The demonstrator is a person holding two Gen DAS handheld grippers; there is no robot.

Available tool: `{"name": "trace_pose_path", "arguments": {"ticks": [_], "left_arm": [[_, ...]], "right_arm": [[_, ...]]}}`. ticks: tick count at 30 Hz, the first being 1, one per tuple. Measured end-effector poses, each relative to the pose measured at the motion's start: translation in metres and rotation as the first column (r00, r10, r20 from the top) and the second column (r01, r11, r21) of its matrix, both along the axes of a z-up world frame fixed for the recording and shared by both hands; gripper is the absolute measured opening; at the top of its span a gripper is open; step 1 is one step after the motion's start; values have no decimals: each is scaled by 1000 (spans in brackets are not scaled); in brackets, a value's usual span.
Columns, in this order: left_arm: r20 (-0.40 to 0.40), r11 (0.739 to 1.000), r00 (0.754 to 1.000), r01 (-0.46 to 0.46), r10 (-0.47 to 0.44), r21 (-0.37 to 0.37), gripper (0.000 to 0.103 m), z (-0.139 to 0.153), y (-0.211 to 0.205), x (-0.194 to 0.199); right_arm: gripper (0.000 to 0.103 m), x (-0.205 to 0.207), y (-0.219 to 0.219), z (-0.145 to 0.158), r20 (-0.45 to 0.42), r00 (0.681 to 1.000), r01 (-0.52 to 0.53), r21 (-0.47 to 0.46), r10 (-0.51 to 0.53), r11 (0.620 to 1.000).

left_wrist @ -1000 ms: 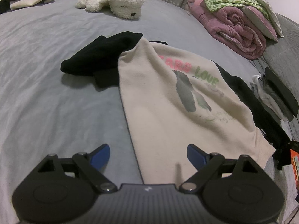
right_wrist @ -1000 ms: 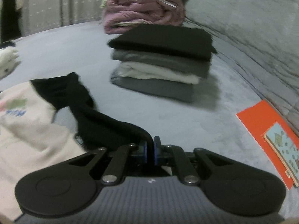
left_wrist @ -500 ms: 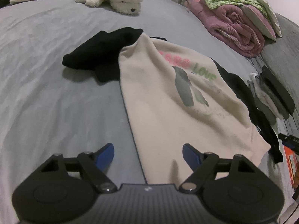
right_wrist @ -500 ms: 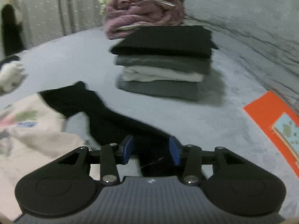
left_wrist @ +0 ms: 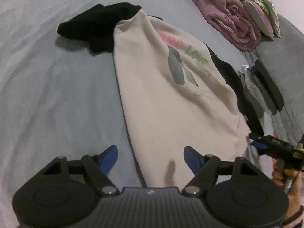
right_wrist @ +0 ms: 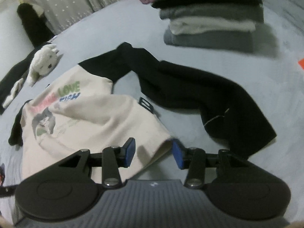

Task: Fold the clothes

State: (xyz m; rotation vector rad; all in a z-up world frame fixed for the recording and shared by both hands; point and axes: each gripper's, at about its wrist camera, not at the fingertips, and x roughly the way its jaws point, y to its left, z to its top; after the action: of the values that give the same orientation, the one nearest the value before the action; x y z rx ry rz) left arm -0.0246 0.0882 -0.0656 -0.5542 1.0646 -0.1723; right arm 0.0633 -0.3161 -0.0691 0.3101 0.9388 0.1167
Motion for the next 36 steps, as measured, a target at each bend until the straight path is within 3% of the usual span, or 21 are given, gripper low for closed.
{"name": "trace_pose_path", "arguments": {"ticks": [3, 7, 12, 16, 19, 20, 23, 24, 26, 36], "left_arm": [[-12, 999, 1000, 2, -3, -38, 77, -1, 2, -1], [-25, 997, 1000, 16, -18, -77, 77, -4, 2, -2], [-41, 991, 999, 24, -30, -135, 77, -8, 2, -3], [-37, 991, 999, 16, -21, -136, 75, -10, 0, -6], [-33, 994, 999, 4, -8, -112, 55, -10, -1, -7], [-32, 995, 999, 1, -5, -101, 44, -10, -1, -8], [-41, 996, 999, -13, 9, -91, 13, -15, 3, -7], [-48, 995, 999, -22, 17, -100, 7, -17, 5, -7], [-52, 991, 998, -39, 33, -124, 5, -19, 8, -8], [29, 989, 999, -33, 38, -142, 4, 6, 19, -24]], "right_arm": [[48, 5, -1, -5, -11, 1000, 0, 19, 1, 1000], [58, 13, 0, -10, 5, 1000, -24, 32, 23, 999], [60, 22, 4, -14, 33, 999, -43, 3, 43, 999], [62, 26, 12, -16, 39, 997, -59, -38, 60, 998], [56, 25, 22, -16, 41, 996, -79, -107, 84, 991], [53, 25, 25, -16, 42, 995, -86, -126, 92, 988], [37, 22, 31, -15, 46, 993, -101, -137, 109, 985], [30, 21, 32, -14, 46, 993, -105, -134, 112, 985], [16, 19, 35, -13, 47, 992, -111, -129, 118, 985], [14, 2, 30, 0, 37, 995, -91, -23, 92, 996]]}}
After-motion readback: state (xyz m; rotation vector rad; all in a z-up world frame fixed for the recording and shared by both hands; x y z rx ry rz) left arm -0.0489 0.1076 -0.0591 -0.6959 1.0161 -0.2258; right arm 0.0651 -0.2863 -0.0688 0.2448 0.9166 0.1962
